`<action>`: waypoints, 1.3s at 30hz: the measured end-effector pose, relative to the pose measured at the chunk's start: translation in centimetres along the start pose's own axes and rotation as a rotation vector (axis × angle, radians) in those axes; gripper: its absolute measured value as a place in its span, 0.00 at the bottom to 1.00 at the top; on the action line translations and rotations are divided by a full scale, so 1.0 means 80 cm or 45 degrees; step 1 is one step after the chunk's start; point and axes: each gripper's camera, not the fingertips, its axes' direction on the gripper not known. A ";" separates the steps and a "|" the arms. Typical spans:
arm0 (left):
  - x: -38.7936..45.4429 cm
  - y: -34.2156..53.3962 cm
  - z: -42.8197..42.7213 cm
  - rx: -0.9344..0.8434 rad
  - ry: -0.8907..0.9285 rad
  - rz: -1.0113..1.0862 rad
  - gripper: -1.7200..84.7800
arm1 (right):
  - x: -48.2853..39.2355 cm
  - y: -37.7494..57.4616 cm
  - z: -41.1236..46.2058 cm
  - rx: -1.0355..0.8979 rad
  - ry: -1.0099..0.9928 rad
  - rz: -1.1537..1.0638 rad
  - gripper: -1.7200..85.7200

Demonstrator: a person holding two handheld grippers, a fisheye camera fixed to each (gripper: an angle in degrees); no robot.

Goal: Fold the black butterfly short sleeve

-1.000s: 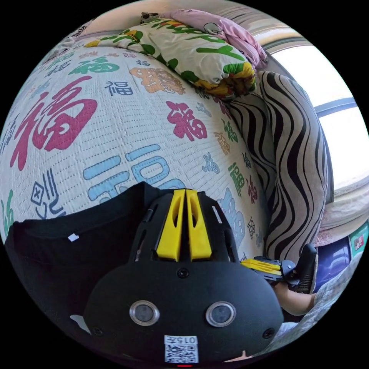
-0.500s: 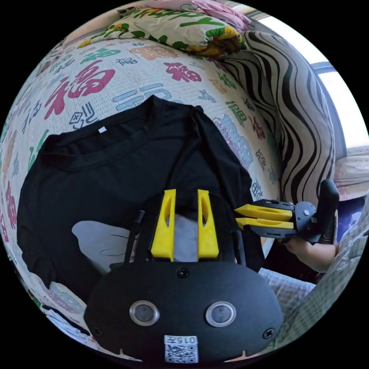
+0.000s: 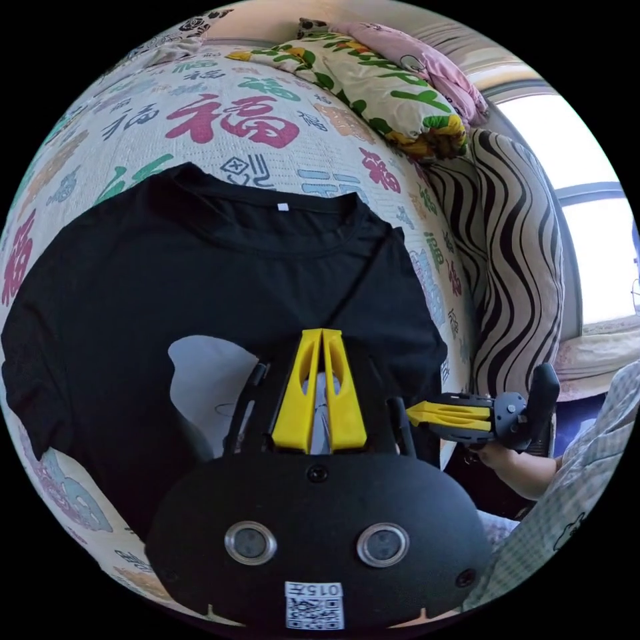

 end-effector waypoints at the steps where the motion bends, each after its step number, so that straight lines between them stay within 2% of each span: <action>1: -0.004 0.005 -0.002 0.011 -0.006 -0.009 0.02 | -0.005 -0.007 0.012 -0.066 -0.019 0.003 0.02; 4: -0.009 0.012 -0.016 0.023 -0.025 -0.043 0.05 | -0.013 -0.014 0.020 -0.093 -0.027 0.026 0.03; 6: -0.008 0.014 -0.033 0.066 -0.006 -0.049 0.08 | -0.013 -0.015 0.007 -0.030 -0.020 0.039 0.05; 8: 0.007 0.009 -0.052 0.115 0.034 0.019 0.10 | 0.000 -0.016 -0.019 0.124 0.103 0.139 0.07; 11: 0.034 -0.003 -0.043 0.035 0.092 0.144 0.10 | 0.023 -0.025 -0.027 0.207 0.178 0.268 0.08; 14: 0.043 0.002 -0.020 -0.055 -0.037 0.203 0.09 | 0.018 -0.051 -0.004 0.114 -0.027 0.212 0.08; 17: 0.024 0.015 -0.015 -0.074 0.006 0.120 0.06 | -0.020 -0.072 0.028 0.011 -0.118 0.090 0.09; 19: 0.016 0.023 -0.023 -0.047 -0.011 0.078 0.03 | -0.045 -0.079 0.054 -0.081 -0.062 0.017 0.07; 20: 0.013 0.027 -0.027 -0.033 -0.042 0.069 0.02 | -0.060 -0.081 0.064 -0.060 0.056 -0.019 0.04; 22: 0.013 0.033 -0.035 -0.018 -0.049 0.065 0.01 | -0.076 -0.085 0.066 -0.017 0.202 -0.023 0.03; 24: 0.016 0.038 -0.048 0.020 -0.059 0.085 0.01 | -0.079 -0.092 0.060 0.005 0.105 0.043 0.03; 26: 0.020 0.046 -0.069 0.080 -0.076 0.114 0.01 | -0.078 -0.097 0.045 0.119 -0.112 0.132 0.03; 27: 0.020 0.047 -0.073 0.084 -0.073 0.115 0.01 | -0.079 -0.099 0.046 0.118 -0.124 0.142 0.03; 32: -0.005 0.070 -0.066 0.010 -0.142 0.035 0.01 | -0.089 -0.112 0.086 -0.018 0.006 0.202 0.06; 34: -0.012 0.082 -0.075 0.045 -0.103 0.032 0.02 | -0.093 -0.113 0.080 -0.007 0.002 0.238 0.06; 39: -0.030 0.132 -0.129 0.119 -0.215 -0.013 0.03 | -0.118 -0.112 0.064 -0.053 0.071 0.265 0.05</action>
